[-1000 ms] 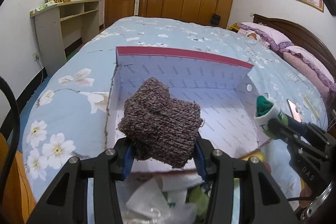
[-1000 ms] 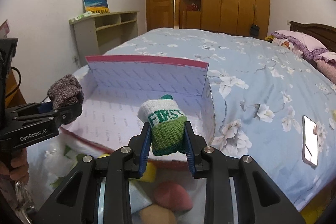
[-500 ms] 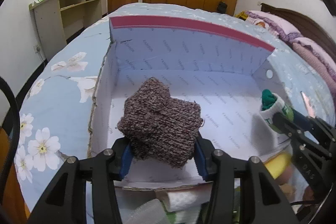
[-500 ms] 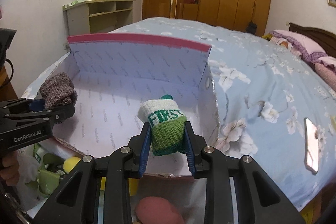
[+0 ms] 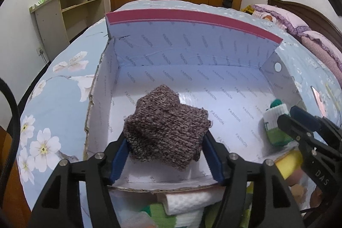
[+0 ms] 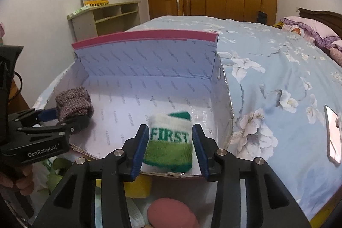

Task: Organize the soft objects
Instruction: 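Open both grippers to drop the sock and cuff into the box, then grasp the white mesh bath puff with the left gripper while the right grasps the tan sponge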

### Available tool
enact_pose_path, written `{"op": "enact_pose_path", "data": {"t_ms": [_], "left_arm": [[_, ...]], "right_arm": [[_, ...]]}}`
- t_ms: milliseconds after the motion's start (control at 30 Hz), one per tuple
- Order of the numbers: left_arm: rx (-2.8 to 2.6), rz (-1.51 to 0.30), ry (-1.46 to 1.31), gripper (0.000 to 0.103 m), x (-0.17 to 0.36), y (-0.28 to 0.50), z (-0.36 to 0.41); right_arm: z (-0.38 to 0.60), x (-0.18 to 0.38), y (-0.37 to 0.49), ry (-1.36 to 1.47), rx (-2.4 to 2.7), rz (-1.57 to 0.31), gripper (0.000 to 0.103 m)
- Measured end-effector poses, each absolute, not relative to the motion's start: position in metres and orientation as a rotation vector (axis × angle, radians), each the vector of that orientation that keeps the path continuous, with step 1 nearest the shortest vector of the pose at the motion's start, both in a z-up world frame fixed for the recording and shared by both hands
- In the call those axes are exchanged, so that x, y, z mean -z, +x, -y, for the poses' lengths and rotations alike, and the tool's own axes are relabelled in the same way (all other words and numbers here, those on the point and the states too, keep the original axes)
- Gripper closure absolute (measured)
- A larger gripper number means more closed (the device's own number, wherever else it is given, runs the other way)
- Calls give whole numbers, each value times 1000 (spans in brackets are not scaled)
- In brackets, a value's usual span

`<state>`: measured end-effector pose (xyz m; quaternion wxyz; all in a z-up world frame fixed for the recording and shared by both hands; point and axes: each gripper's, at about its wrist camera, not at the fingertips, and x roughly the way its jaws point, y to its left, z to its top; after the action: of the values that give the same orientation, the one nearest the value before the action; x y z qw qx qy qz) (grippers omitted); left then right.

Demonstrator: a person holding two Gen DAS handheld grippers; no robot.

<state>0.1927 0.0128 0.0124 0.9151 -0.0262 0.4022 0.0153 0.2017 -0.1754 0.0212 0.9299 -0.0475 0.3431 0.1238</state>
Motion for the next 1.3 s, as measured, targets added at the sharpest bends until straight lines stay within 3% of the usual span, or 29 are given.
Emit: {"op": "enact_pose_path", "data": {"t_ms": [100, 700, 1300], "left_arm": [[-31, -826, -74, 31, -16, 192, -16], [-7, -757, -89, 31, -63, 143, -35], [-42, -785, -173, 31, -41, 81, -52]], "right_arm": [[176, -28, 197, -89, -262, -679, 46], [180, -63, 160, -85, -296, -608, 46], [187, -50, 99, -106, -331, -654, 46]]}}
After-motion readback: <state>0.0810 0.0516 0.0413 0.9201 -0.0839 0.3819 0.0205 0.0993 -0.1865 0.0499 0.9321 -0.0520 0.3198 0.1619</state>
